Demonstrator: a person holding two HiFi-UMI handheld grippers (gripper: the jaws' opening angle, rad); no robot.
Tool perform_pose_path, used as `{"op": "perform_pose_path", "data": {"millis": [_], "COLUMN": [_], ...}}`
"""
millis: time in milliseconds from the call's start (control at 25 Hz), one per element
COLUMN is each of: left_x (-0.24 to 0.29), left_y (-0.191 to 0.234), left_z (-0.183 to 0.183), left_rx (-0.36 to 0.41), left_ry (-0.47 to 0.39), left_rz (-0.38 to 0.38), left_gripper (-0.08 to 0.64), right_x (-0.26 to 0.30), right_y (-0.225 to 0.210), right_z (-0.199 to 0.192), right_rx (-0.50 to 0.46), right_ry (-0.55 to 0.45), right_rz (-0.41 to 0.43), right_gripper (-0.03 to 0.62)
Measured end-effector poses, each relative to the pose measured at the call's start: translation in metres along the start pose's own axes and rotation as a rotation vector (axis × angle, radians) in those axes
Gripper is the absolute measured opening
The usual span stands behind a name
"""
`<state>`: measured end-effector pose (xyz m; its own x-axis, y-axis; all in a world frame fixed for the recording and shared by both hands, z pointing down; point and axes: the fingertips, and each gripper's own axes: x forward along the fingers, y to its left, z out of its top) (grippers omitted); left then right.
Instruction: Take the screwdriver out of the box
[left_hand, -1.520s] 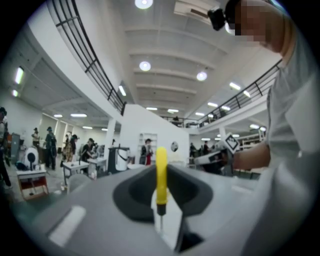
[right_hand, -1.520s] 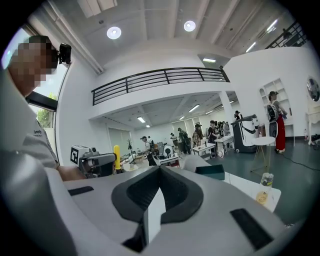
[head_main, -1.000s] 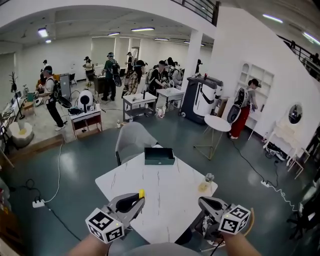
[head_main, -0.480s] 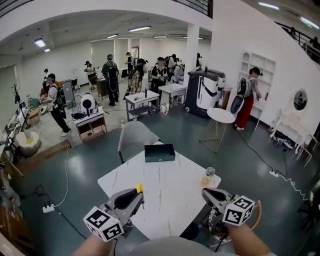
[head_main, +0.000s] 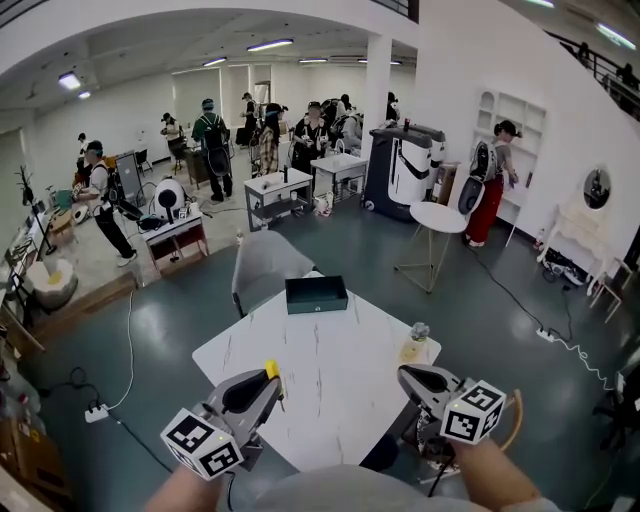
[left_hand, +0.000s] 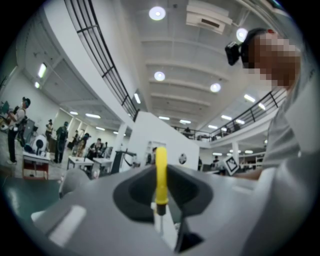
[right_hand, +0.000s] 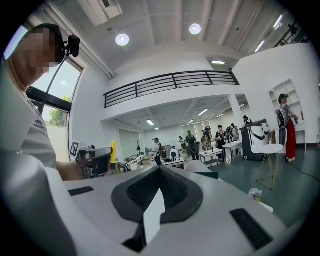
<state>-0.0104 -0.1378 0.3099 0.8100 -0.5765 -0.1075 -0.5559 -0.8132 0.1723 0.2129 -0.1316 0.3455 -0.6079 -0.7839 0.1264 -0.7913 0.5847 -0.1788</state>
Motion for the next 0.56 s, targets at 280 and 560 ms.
{"op": "perform_pose_path", "data": {"millis": [280,560], "left_x": [0.0,0.0028], "left_y": [0.0002,0.0012], "left_z": [0.0007,-0.003], "left_rx": [-0.004,-0.005], "left_ry": [0.005,0.009], "left_rz": [-0.003,-0.015], "left_gripper": [0.06,0.06], "right_x": [0.0014,0.0034], "right_y": [0.0008,-0.0008], "right_z": [0.0006,-0.0037], "right_rx": [0.001,0.001], "right_ry": [0.005,0.008], "right_rz": [0.004,0.002], "right_gripper": [-0.002,-0.002]}}
